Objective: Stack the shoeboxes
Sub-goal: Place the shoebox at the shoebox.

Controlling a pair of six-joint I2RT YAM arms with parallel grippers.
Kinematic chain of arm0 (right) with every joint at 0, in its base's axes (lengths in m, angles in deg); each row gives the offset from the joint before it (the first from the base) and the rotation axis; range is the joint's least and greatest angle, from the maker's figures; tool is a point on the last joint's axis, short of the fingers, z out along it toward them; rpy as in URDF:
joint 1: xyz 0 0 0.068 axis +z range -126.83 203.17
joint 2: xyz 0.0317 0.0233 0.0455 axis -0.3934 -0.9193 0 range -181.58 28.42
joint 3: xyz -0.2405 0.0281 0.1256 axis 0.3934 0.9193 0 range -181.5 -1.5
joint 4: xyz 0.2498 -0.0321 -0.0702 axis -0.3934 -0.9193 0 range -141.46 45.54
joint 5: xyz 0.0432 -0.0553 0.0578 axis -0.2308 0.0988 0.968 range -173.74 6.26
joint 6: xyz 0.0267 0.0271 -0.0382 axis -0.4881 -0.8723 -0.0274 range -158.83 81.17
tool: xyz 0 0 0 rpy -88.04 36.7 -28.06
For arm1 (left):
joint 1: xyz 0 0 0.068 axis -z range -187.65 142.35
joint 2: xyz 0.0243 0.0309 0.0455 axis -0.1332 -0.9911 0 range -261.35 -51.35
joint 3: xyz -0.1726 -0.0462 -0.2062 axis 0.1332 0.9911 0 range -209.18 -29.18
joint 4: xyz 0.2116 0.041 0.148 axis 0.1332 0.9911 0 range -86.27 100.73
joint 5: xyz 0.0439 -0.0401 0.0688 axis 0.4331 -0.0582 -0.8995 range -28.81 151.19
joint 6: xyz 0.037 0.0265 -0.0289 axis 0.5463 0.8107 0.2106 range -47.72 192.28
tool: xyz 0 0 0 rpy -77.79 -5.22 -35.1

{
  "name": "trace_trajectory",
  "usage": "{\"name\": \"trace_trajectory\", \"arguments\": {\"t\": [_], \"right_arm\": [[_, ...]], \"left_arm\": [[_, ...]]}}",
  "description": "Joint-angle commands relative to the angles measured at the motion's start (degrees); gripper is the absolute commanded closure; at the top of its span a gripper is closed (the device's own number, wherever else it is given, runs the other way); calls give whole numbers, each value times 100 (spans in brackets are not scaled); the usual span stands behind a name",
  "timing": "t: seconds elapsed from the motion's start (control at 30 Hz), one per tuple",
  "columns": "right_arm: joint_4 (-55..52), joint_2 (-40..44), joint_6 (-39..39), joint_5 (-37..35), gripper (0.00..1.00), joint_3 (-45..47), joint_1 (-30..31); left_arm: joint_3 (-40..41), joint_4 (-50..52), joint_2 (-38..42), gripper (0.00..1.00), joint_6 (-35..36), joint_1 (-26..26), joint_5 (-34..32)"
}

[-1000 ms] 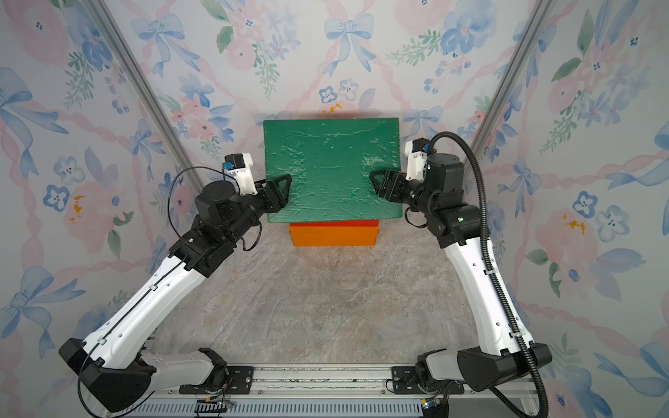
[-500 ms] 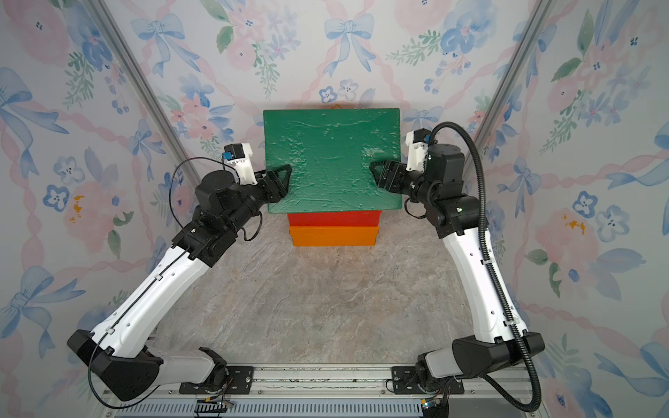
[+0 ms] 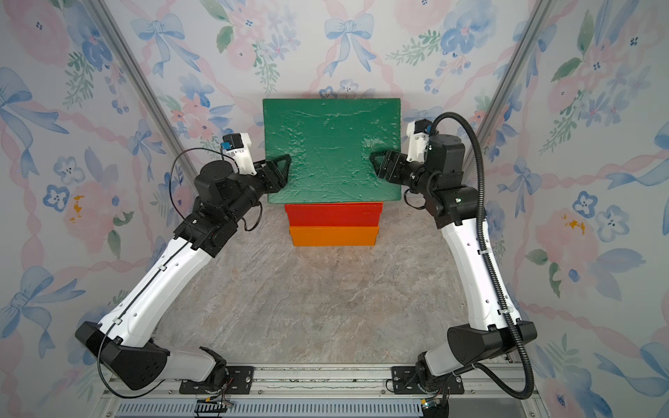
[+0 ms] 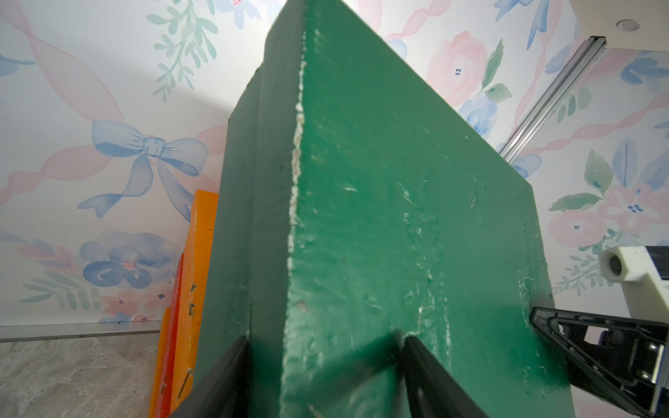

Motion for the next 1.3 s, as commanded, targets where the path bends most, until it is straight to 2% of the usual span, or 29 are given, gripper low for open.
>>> {"name": "trace_trajectory", "arguments": {"t": [0.0,0.9,1.27], "right_arm": [[111,-218,-330,1879,22,-287,466],[179,-1213,-699,1967,22,-1495,205],[257,-1316,-848,2086,23,-1720,215]], "left_arm": [[-194,-605,-308,34,-46,348,1799],[-1083,-603,-1059,34,-96,117,2008],[-1298,-601,-1156,34,-161,67,2096]]}}
